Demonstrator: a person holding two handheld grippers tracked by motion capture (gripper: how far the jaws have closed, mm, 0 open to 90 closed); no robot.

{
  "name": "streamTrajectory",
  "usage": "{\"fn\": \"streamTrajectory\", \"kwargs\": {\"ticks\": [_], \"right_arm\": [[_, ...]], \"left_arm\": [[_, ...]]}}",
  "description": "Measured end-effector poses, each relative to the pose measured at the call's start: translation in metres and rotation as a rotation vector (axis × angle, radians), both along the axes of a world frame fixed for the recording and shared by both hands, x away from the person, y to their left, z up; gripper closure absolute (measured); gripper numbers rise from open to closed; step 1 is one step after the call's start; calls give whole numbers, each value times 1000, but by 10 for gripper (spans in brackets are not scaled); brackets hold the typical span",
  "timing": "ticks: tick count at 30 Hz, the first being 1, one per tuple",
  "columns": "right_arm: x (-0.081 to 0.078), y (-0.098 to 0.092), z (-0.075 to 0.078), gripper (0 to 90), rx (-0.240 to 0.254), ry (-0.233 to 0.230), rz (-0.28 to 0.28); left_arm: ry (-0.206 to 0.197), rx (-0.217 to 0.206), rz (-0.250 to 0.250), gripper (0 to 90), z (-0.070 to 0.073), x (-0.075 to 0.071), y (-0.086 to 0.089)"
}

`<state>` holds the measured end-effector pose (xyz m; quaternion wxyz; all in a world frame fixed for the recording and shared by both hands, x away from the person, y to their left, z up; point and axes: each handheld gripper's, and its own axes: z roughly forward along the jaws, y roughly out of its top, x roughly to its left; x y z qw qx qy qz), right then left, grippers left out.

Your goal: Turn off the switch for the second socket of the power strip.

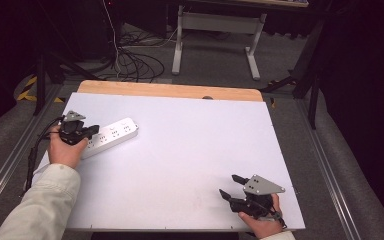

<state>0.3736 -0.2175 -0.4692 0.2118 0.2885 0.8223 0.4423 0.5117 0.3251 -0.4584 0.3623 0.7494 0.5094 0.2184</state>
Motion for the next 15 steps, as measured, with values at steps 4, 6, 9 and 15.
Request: {"fn": "streamTrajectory", "kwargs": {"ticks": [4,6,9,15], "right_arm": [[0,0,0,359,0,3,-1],[0,0,0,359,-4,3,1],[0,0,-1,359,-2,3,0],[0,0,-1,360,-3,4,2]], "left_arm": [[6,15,-1,897,-2,2,0],[7,11,1,897,-3,2,-1],[8,19,-3,896,-4,3,-1],[0,24,-4,897,-5,3,-2]]}}
